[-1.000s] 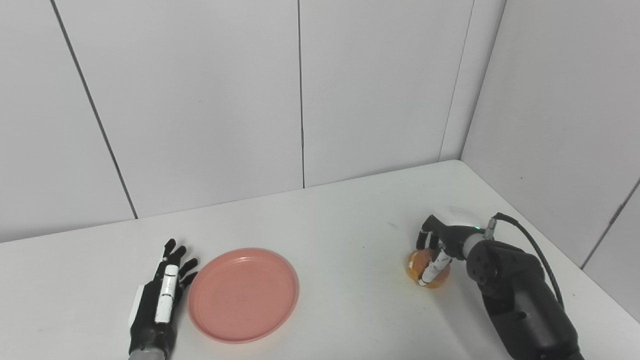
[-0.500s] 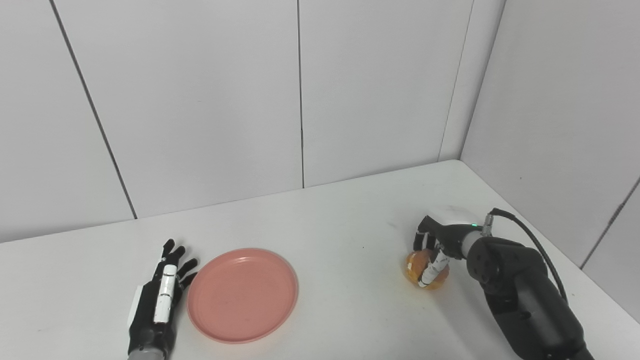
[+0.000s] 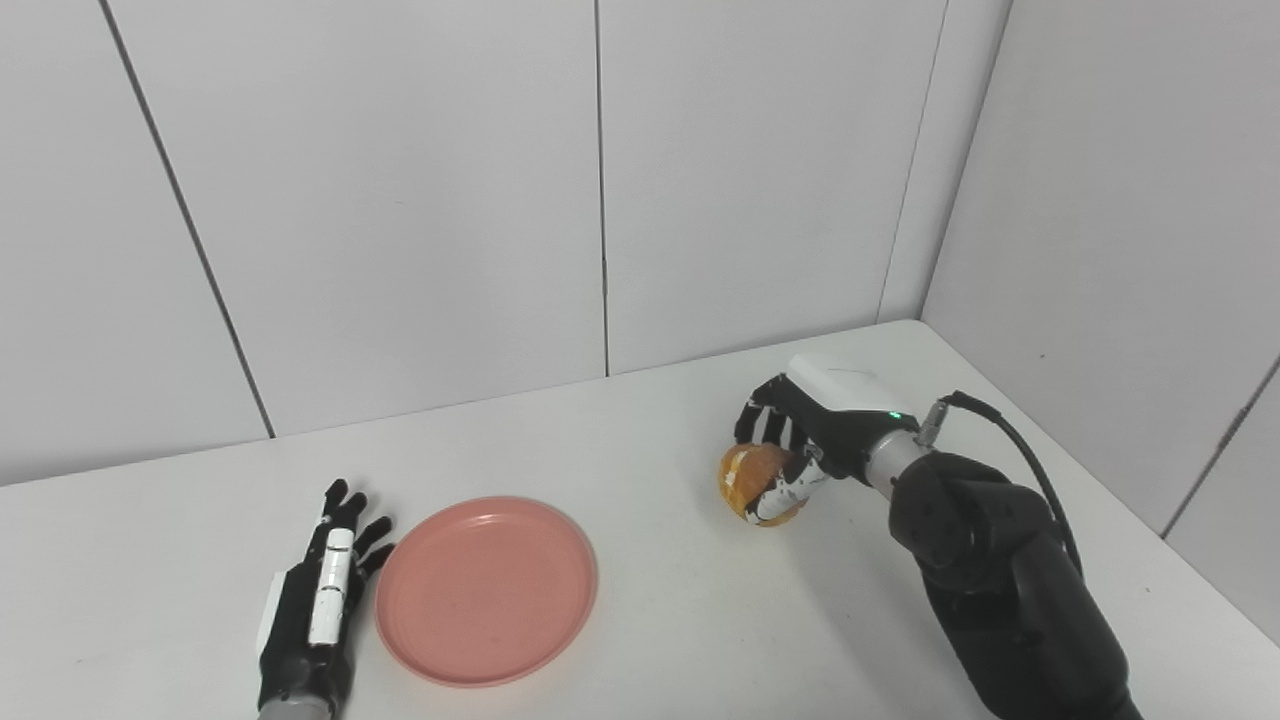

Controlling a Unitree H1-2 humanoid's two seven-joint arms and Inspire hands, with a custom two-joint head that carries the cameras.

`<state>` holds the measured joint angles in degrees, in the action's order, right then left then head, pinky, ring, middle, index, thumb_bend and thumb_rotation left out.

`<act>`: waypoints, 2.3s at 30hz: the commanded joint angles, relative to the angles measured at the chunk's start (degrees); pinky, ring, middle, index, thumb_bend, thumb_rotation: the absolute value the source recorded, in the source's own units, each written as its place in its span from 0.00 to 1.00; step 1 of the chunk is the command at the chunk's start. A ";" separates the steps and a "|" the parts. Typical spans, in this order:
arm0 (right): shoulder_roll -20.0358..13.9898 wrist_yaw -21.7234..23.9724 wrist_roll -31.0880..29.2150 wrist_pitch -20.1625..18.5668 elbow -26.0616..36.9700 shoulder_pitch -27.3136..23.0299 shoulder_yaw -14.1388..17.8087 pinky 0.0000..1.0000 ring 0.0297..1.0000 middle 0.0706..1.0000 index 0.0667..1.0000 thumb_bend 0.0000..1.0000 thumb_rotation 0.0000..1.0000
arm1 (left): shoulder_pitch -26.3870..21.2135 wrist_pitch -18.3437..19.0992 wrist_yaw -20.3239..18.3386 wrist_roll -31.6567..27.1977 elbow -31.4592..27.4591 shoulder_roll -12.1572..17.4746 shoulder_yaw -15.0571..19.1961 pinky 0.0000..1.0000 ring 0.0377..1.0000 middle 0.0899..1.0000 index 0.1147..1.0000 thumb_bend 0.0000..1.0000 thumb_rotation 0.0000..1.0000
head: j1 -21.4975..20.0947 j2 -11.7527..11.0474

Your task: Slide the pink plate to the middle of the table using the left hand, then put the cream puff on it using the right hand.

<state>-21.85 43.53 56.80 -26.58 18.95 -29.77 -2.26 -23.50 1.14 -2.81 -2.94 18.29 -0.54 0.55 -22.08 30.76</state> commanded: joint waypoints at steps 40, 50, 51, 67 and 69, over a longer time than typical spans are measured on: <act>6.08 -18.75 -13.51 11.27 -8.03 -5.48 -15.74 0.23 0.36 0.42 0.48 0.52 0.00 | 1.28 -1.39 9.49 5.56 5.98 -8.32 -2.94 0.85 0.85 0.94 1.00 0.65 0.87 | 22.84 -3.47; 9.83 -19.06 -12.98 11.09 -12.98 -8.46 -17.74 0.34 0.40 0.47 0.46 0.52 0.00 | 1.31 -2.05 9.38 5.79 6.76 -8.29 -3.22 0.85 0.84 0.93 1.00 0.65 0.87 | 22.48 -3.94; 9.91 -19.47 -12.50 11.43 -13.66 -8.85 -18.06 0.41 0.41 0.47 0.45 0.52 0.00 | 1.28 -2.06 9.36 5.81 6.83 -8.30 -3.25 0.85 0.84 0.93 1.00 0.65 0.87 | 22.44 -3.94; 9.76 -21.06 -11.73 12.96 -21.22 -12.07 -21.31 0.24 0.30 0.37 0.47 0.53 0.00 | 2.09 -1.32 9.36 5.89 5.91 -8.79 -3.56 0.88 0.85 0.94 1.00 0.64 0.89 | 22.36 -3.73; 9.57 -20.57 -11.99 12.94 -22.07 -12.36 -21.51 0.23 0.29 0.36 0.47 0.52 0.00 | 1.96 -1.24 9.24 5.62 5.98 -8.80 -3.43 0.88 0.86 0.95 1.00 0.65 0.89 | 22.41 -3.65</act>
<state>-12.11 23.38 45.31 -15.31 -3.73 -38.54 -23.98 -23.22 -3.71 7.21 2.98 21.60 -7.85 -2.15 0.26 27.07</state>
